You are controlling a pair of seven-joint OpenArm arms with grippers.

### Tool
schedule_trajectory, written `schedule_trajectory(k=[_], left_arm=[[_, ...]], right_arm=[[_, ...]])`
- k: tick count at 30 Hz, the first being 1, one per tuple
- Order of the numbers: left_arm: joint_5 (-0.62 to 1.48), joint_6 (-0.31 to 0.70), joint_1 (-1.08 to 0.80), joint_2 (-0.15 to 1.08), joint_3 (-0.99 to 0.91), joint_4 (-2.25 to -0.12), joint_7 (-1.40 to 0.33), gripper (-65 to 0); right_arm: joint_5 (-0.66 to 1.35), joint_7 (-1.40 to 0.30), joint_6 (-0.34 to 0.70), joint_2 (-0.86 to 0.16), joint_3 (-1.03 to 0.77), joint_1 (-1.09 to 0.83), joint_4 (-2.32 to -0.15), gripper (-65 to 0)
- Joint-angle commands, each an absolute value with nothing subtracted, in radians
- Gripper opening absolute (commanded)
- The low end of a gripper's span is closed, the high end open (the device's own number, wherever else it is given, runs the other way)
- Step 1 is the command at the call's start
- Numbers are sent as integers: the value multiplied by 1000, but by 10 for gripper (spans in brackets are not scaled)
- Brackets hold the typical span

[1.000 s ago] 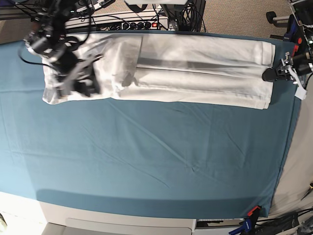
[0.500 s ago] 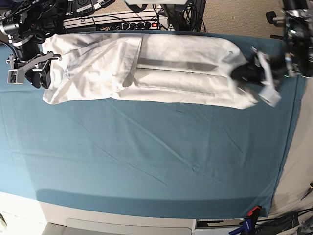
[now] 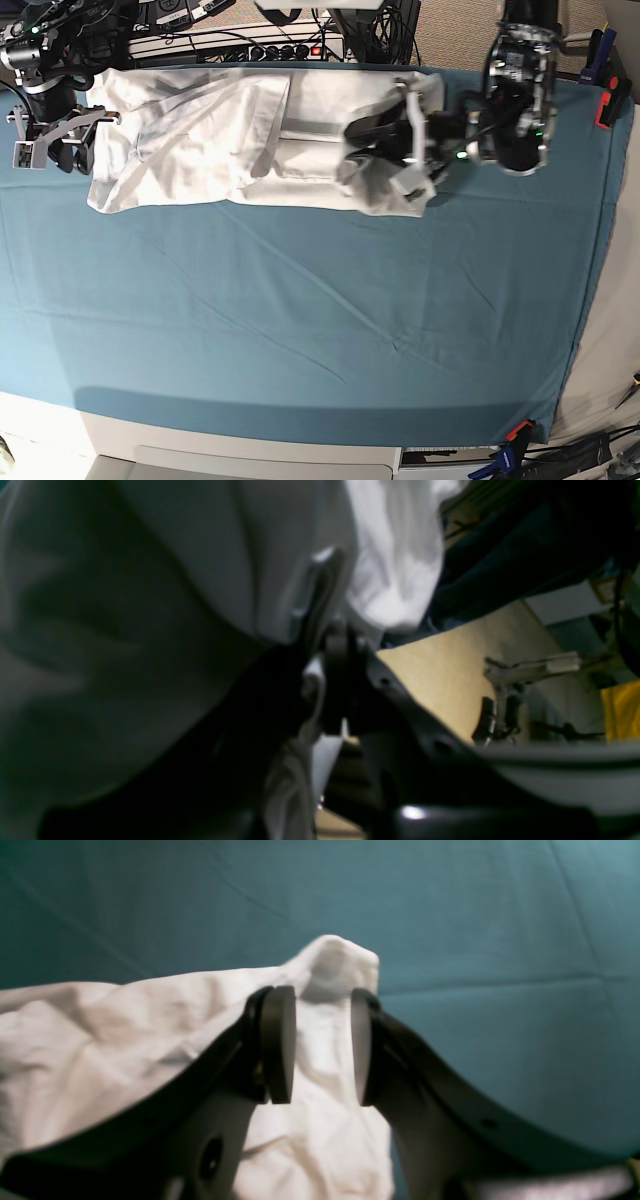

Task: Fold the T-shirt properly
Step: 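Grasp the hem end of the strip with the left gripper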

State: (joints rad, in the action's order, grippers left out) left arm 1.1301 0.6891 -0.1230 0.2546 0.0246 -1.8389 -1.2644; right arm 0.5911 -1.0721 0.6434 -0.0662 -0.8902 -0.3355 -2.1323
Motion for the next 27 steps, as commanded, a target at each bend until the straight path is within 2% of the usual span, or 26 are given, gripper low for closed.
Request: schedule_trajectory(k=[1, 14, 27], left_arm=[[1138, 688, -104, 245, 42, -1856, -1229, -650], [978, 670, -51, 110, 201, -1809, -1151, -650], [939, 670, -25, 111, 201, -1809, -1126, -650]], right_arm=[[600, -1039, 630, -78, -896, -336, -2149, -456], [560, -1027, 604, -89, -896, -339, -2146, -456], [560, -1020, 604, -89, -896, -338, -2146, -456]])
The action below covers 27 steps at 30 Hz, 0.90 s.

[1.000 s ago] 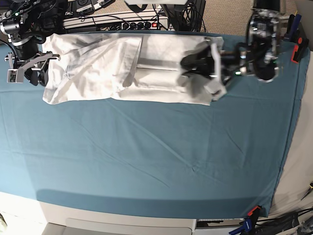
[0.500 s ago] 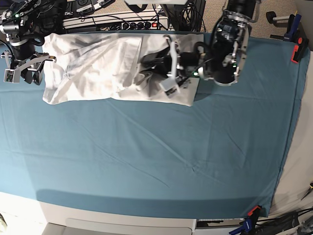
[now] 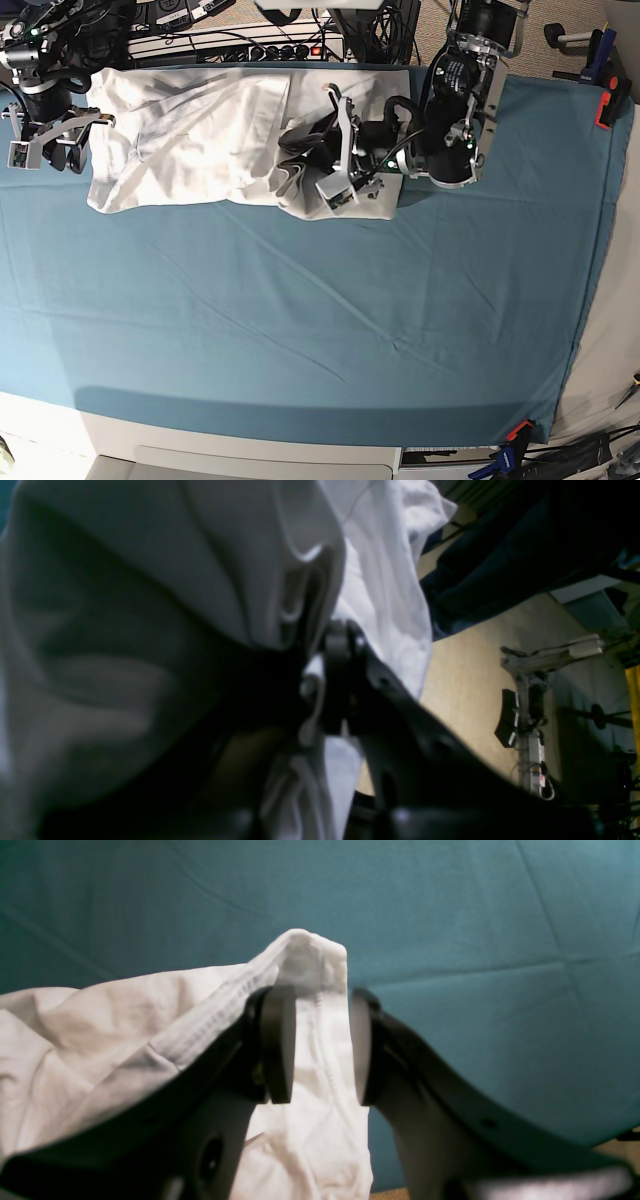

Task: Fold the T-shirt properly
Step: 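Grasp the hem end of the strip with the left gripper, then fold the hem end over onto the strip toward the right gripper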

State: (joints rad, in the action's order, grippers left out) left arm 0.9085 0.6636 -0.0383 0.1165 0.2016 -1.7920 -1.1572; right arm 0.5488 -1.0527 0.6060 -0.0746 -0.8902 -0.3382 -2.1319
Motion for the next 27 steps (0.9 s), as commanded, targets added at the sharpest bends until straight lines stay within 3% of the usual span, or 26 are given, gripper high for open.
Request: schedule_trajectory(k=[1, 8, 12, 17, 22, 27], left_arm=[[939, 670, -25, 111, 201, -1809, -1124, -650], [938, 671, -25, 85, 201, -1809, -1121, -428], [938, 670, -25, 81, 201, -1809, -1121, -374], [938, 670, -18, 84, 185, -1818, -1140, -392], [947, 670, -20, 89, 70, -1901, -1172, -646], [950, 612, -46, 150, -71, -1974, -1150, -650]], right_arm=[[561, -1020, 604, -89, -896, -338, -2146, -456], [572, -1020, 605, -89, -896, -338, -2146, -456], [572, -1020, 605, -89, -896, -338, -2146, -456], [572, -1020, 605, -89, -896, -338, -2146, -456], [572, -1020, 605, -89, -896, -338, -2146, -456], [572, -1020, 604, -89, -896, -338, -2146, -456]])
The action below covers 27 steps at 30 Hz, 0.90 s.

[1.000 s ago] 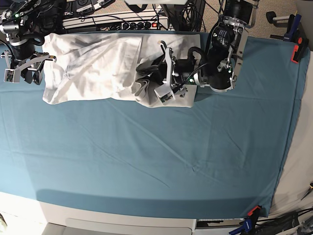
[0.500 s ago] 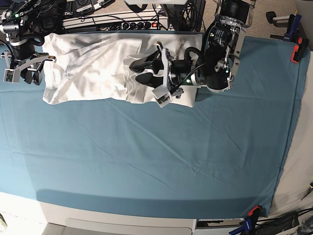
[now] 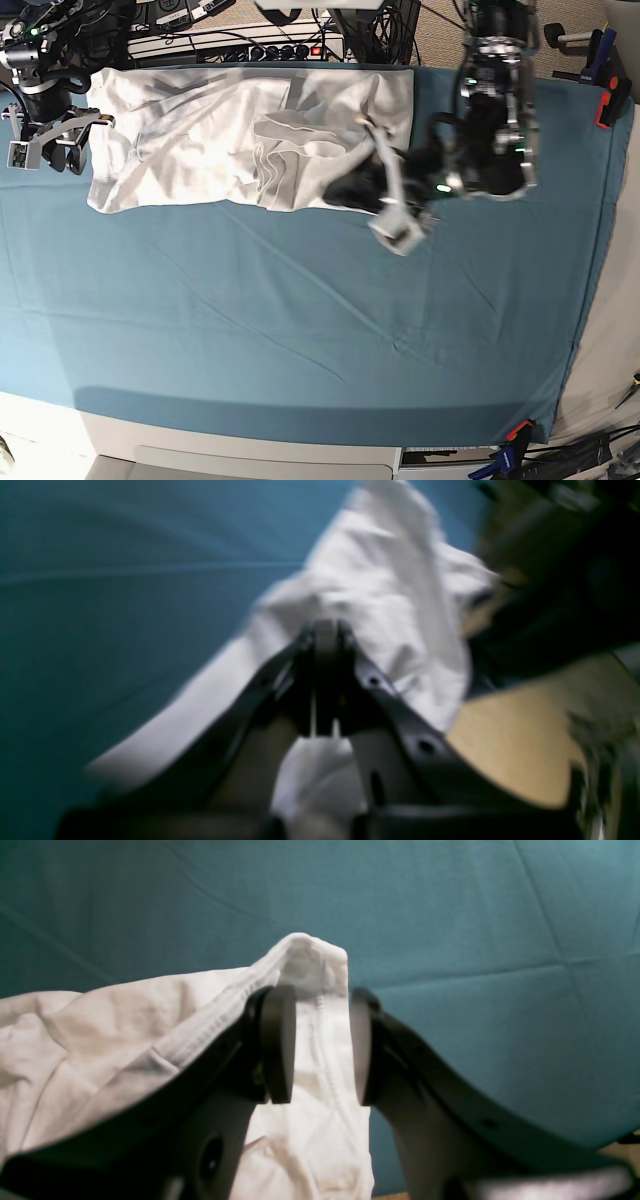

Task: Fold the T-shirt properly
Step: 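Fold the hem end over onto the strip toward the right gripper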

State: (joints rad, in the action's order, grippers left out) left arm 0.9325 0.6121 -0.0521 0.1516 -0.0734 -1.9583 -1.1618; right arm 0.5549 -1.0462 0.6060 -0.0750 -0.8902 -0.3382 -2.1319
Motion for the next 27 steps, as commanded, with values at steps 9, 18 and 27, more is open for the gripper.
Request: schedule_trajectory(k=[9, 18, 27], left_arm=[[819, 512, -167, 180, -73, -1977, -1105, -650], [639, 482, -183, 177, 81, -1969, -1019, -650], [490, 440, -183, 178, 228, -1950, -992, -650]], right_arm=[[590, -1017, 604, -89, -896, -338, -2146, -456], [591, -1016, 604, -89, -896, -338, -2146, -456], [591, -1013, 605, -89, -896, -338, -2146, -456]])
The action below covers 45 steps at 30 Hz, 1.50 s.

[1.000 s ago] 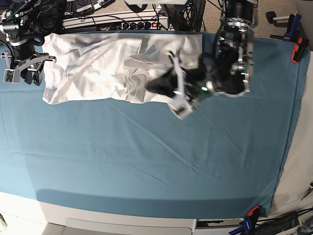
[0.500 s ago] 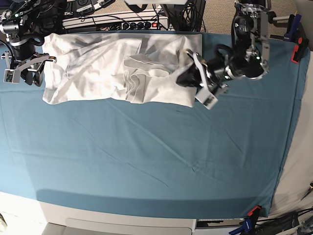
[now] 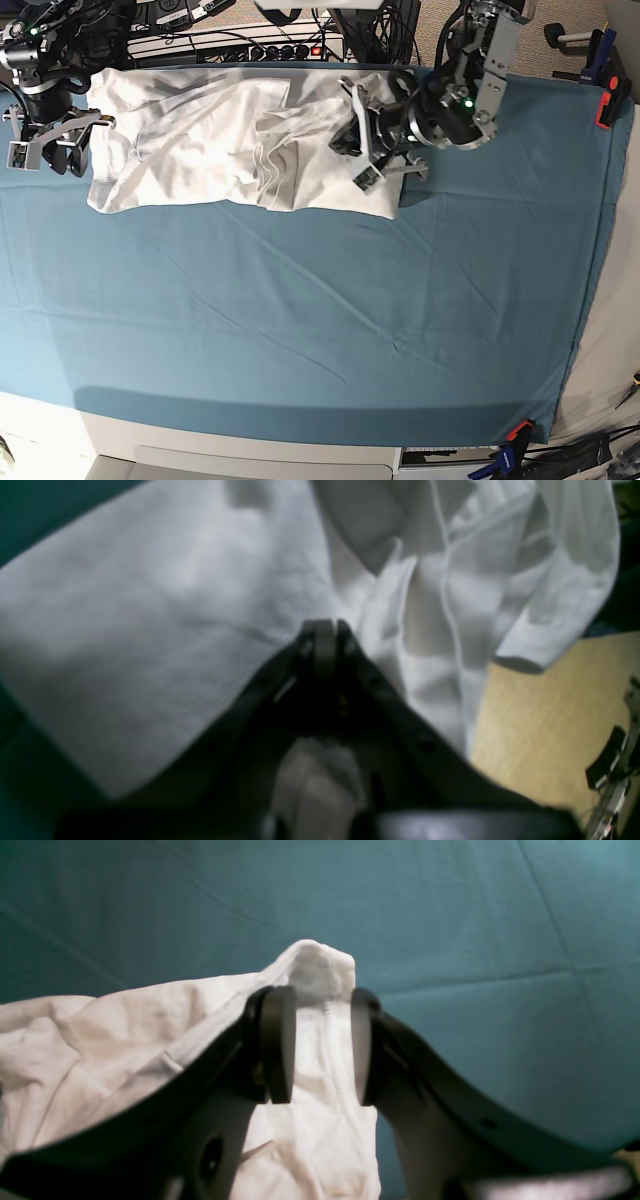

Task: Fold the T-shirt properly
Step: 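Fold the hem end over onto the strip toward the right gripper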

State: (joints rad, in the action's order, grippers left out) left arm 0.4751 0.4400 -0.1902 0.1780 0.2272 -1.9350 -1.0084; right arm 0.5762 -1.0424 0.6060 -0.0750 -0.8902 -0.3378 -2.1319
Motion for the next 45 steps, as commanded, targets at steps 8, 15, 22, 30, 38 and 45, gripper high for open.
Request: schedule_trajectory(k=[8, 15, 22, 30, 38, 45], left_arm=[[672, 501, -183, 178, 318, -1950, -1124, -650], [930, 650, -178, 178, 309, -1981, -1190, -650], [744, 557, -178, 184, 128, -2006, -1136, -650], [658, 475, -214, 236, 70, -2006, -1150, -650], [743, 478, -250, 235, 70, -2011, -1172, -650], [688, 498, -269, 235, 133, -2011, -1171, -650]], right_arm=[[591, -1013, 605, -89, -896, -338, -2146, -456], [591, -1014, 604, -89, -896, -338, -2146, -456], [591, -1016, 604, -89, -896, -338, -2146, -456], [595, -1015, 604, -89, -896, -338, -2146, -456], [595, -1015, 604, -89, -896, -338, -2146, -456], [595, -1013, 604, -89, -896, -338, -2146, -456]])
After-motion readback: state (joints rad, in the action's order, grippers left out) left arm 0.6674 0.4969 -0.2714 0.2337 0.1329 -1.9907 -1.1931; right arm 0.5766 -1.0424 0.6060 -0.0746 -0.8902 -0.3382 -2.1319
